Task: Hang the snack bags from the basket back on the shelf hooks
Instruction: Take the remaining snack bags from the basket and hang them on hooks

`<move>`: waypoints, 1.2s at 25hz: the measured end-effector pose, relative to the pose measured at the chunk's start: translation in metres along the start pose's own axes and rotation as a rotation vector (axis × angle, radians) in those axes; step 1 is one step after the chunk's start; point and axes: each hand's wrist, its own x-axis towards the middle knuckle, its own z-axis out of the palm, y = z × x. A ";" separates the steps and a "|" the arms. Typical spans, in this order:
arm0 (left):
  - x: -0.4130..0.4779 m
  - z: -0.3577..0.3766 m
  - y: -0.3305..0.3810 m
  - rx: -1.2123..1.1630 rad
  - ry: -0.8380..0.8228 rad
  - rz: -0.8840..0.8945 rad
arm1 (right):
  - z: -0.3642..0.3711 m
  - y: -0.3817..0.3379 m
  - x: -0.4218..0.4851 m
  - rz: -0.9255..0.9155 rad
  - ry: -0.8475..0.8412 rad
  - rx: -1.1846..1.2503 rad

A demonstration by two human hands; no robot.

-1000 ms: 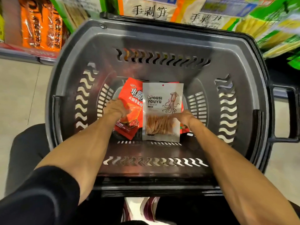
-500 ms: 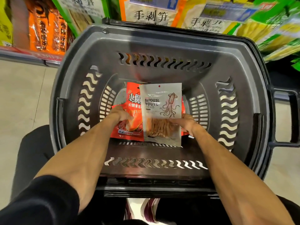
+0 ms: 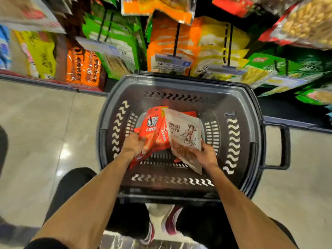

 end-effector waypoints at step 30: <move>-0.646 -0.355 0.040 -1.189 0.903 0.195 | -0.238 -0.389 -0.489 -0.904 -0.407 0.045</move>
